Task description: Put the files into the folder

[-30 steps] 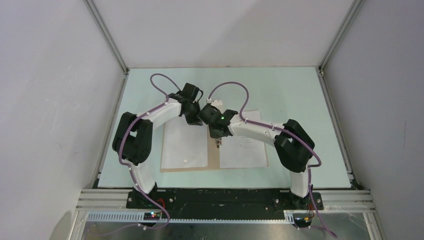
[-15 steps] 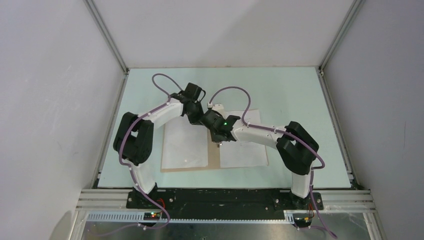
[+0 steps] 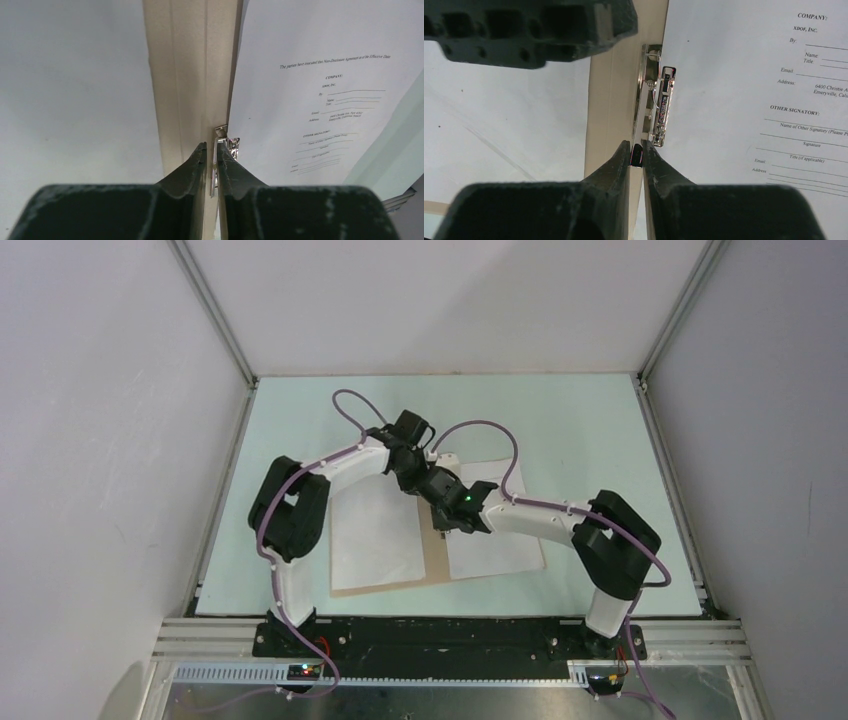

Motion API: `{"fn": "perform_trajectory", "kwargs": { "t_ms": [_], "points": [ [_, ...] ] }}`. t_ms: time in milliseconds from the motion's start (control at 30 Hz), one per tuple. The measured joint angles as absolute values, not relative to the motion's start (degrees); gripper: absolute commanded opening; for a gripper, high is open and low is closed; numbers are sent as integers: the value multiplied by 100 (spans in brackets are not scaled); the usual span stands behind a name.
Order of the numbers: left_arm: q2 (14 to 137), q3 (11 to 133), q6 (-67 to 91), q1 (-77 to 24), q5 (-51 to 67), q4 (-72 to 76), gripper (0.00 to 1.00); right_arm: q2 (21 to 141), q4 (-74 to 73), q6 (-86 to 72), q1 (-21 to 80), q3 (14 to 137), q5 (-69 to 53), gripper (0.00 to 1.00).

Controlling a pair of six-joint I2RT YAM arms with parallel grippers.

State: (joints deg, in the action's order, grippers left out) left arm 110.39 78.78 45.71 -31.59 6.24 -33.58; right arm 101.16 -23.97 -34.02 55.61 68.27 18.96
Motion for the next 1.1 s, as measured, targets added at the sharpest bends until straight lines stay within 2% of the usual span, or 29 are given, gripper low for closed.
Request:
{"fn": "perform_trajectory", "kwargs": {
  "t_ms": [600,733,933,1100],
  "points": [
    [11552,8064,4646,-3562,617,-3358,20,9780,-2088,-3382,5468,6359,1750,10],
    [11585,8093,4650,-3570,609,-3350,11,9765,-2088,-3382,5463,6342,1754,10],
    [11605,8090,4705,-3621,445,-3332,2,9756,-2069,-3382,5448,6333,1712,11],
    [11520,7931,4908,-3682,255,-3188,0,9741,-2018,-3382,5430,6302,1678,11]
  ]
}}
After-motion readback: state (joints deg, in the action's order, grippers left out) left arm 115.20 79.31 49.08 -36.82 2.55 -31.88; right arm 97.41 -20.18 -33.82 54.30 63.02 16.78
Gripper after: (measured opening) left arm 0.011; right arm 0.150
